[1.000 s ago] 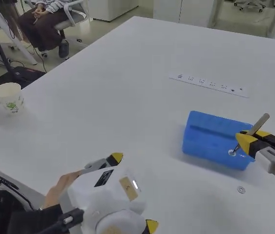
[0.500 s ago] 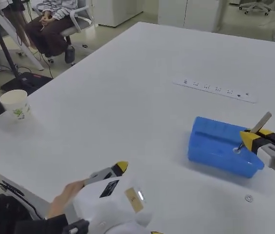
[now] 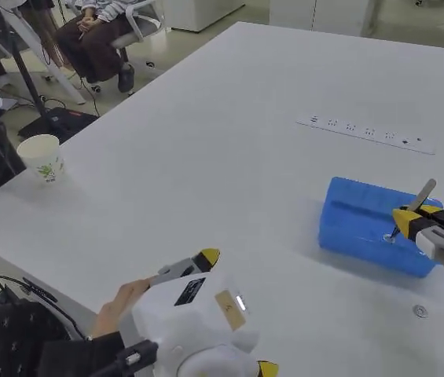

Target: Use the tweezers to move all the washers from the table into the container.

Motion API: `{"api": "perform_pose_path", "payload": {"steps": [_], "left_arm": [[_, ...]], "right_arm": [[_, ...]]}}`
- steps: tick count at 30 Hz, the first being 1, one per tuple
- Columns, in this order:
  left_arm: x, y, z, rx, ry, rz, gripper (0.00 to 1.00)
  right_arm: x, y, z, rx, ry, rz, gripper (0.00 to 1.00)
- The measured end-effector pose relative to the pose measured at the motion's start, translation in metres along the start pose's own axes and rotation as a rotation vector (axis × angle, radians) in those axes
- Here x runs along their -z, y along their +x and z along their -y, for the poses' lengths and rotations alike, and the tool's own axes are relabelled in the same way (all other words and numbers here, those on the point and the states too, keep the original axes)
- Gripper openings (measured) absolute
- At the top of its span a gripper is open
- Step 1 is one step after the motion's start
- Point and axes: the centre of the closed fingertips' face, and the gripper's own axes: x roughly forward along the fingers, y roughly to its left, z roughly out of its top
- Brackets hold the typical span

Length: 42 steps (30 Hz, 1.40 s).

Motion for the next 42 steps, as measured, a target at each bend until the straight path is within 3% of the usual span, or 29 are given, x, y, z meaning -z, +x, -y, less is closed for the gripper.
{"api": "perform_pose_path", "payload": {"steps": [23,30,36,42], "left_arm": [[0.003,0.004,-0.001,-0.005,0.012,-0.024,0.86],[0.004,0.004,-0.001,-0.007,0.012,-0.029,0.86],[0.004,0.005,-0.001,-0.004,0.014,-0.031,0.86],[0.004,0.004,0.0,-0.004,0.018,-0.034,0.86]], "right_arm": [[0.025,0.015,0.005,0.005,0.009,-0.06,0.02],[0.024,0.011,0.006,0.005,0.069,-0.049,0.03],[0.023,0.008,0.006,0.01,0.061,-0.055,0.03],[0.011,0.002,0.008,0.012,0.059,-0.022,0.03]]}}
